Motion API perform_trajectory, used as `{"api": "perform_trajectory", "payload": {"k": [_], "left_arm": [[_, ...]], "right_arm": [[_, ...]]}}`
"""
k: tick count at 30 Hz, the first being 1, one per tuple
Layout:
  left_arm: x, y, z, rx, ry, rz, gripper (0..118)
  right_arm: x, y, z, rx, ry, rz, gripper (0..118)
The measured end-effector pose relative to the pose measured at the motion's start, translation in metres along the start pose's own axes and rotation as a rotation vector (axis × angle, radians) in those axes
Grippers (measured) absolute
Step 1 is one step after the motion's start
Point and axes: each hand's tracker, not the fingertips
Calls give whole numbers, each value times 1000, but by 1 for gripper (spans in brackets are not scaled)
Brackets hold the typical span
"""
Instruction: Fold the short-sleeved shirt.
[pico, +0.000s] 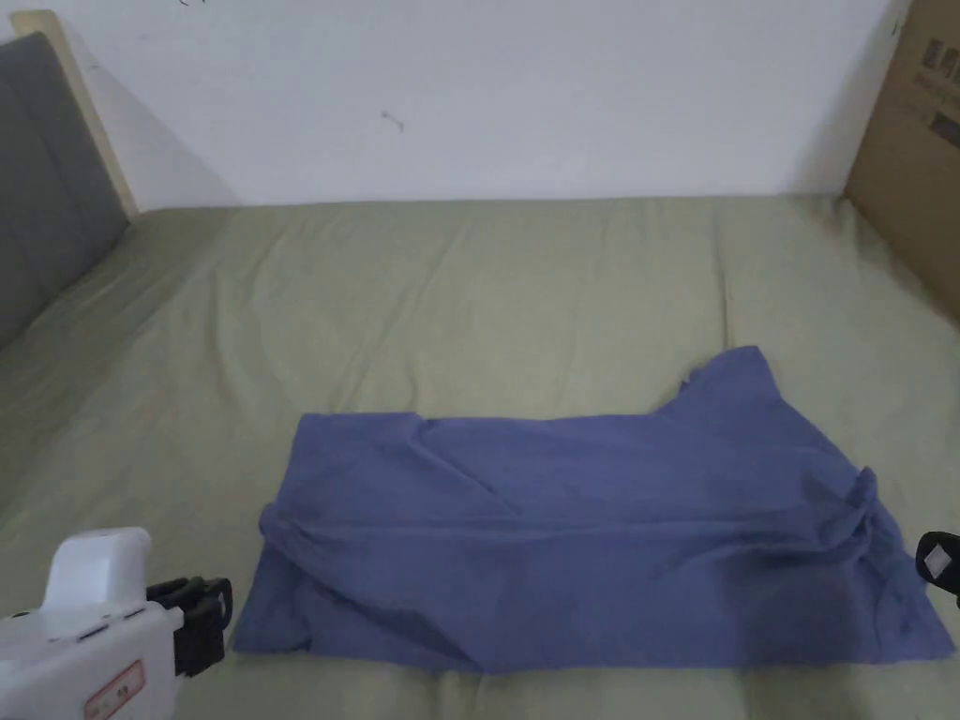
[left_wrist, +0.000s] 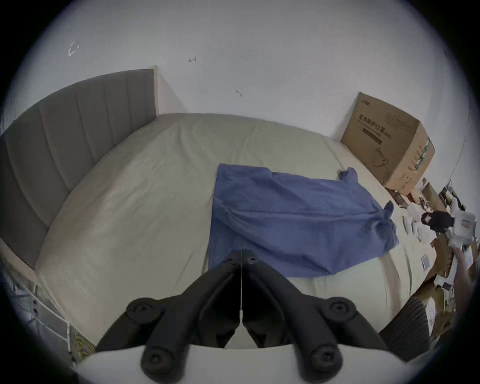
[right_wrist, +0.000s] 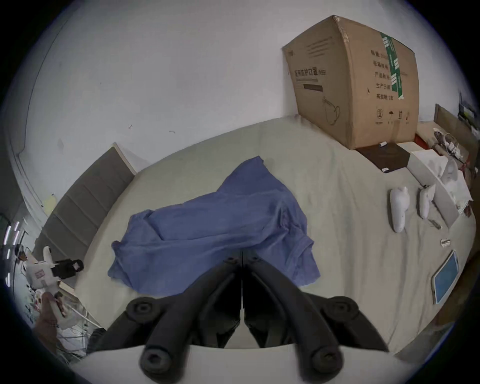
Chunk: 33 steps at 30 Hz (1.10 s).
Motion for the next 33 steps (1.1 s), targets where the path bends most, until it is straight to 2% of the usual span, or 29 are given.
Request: {"api": "perform_trajectory", "payload": {"k": [4,5,6,8,9,13,15,16,17,19,23,24,25,26,27,29,31,32,33], "left_arm": [[-11,9,-46,-122,-7,37,1],[-14,11,-60,-144,11,59,5],[-19,13,-75,-176,30,80,18],[-30,14,-102,-220,50,102,91],[-31,13,-117,-251,55,101,117],[-30,11,-151,-357,118,57,108],[-28,-11,-162,-384,50,82,99],[-23,-14,-157,-358,99,44,83],[-21,-14,-152,-315,97,2,63],[-14,-6,-128,-270,71,-8,4],[1,6,-89,-203,30,12,4],[4,10,-80,-184,36,0,4],[6,14,-72,-166,39,-7,4],[6,17,-66,-156,36,-4,4],[-7,18,-71,-151,35,-1,4],[-11,22,-69,-147,33,2,4],[-13,18,-69,-145,49,-3,4],[-14,18,-70,-147,55,-4,4],[-17,19,-71,-150,52,2,4]], "right_arm": [[-5,0,-6,-13,16,6,0],[-5,-1,-7,-18,17,11,0],[-4,-2,-9,-23,15,18,0],[-5,-4,-8,-29,6,27,0],[-2,-4,-8,-33,5,24,0],[-1,-7,-5,-51,-5,-12,0],[2,-8,-3,-42,-28,-22,0],[2,-7,-2,-35,-49,-17,0],[4,-5,-3,-35,-66,-11,0],[11,-1,-10,-46,-94,-8,0],[28,10,-33,-61,-93,-21,1],[34,14,-42,-86,-107,-21,16],[39,16,-56,-141,-141,-17,64],[42,17,-68,-186,-169,-13,104],[46,15,-78,-217,-179,-11,118],[58,12,-102,-272,-210,-29,116],[73,2,-129,-417,-261,-28,113],[79,-1,-136,-470,-257,-19,106],[75,-6,-138,-514,-240,17,88]]}}
